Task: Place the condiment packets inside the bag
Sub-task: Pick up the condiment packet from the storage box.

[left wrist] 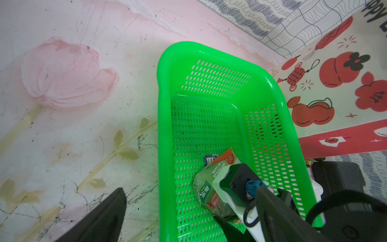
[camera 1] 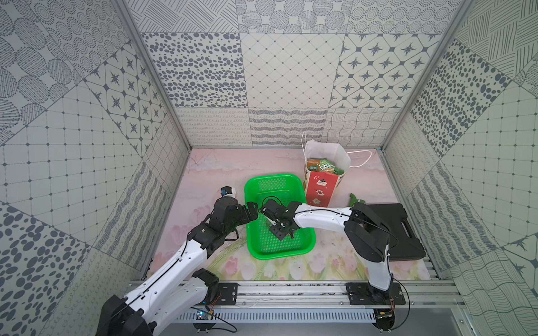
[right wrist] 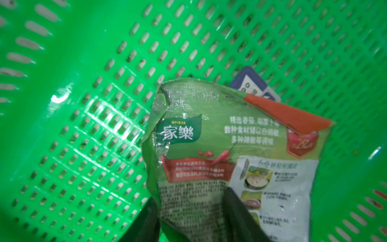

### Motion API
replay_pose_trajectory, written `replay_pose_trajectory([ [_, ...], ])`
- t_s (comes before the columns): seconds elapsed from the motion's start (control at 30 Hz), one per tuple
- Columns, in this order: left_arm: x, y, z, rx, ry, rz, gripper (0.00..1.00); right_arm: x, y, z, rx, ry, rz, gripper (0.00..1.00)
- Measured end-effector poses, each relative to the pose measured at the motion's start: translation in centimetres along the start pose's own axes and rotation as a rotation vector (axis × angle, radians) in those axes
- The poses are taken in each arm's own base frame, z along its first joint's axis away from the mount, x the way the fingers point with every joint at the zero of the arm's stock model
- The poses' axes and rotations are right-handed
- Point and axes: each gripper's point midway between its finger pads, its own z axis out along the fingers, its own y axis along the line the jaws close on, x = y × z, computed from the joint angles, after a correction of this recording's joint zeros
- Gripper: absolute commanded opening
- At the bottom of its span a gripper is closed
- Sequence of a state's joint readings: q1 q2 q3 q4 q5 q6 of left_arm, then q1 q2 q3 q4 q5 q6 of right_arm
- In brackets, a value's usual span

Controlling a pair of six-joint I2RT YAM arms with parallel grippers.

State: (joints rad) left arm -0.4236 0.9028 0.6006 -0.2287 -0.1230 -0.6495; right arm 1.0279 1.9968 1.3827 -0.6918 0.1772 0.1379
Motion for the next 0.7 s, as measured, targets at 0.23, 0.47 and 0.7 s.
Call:
replay_pose_trajectory([
  [0.23, -0.2, 0.0, -0.2, -0.002, -0.011, -0.001, 0.99, -0.3, -1.0, -0.6, 0.045, -0.021, 0.018, 0.0],
  [0.47, -0.7, 0.0, -0.8, 0.007, -0.041, -0.004, 0.99, -1.8, -3.1, -6.0, 0.092, -0.143, 0.052, 0.0],
  [0.7, -1.3, 0.2, -2.1, 0.015, -0.094, -0.01, 0.99, -5.0, -4.7, -16.1, 0.061, -0.429, 0.12, 0.0],
])
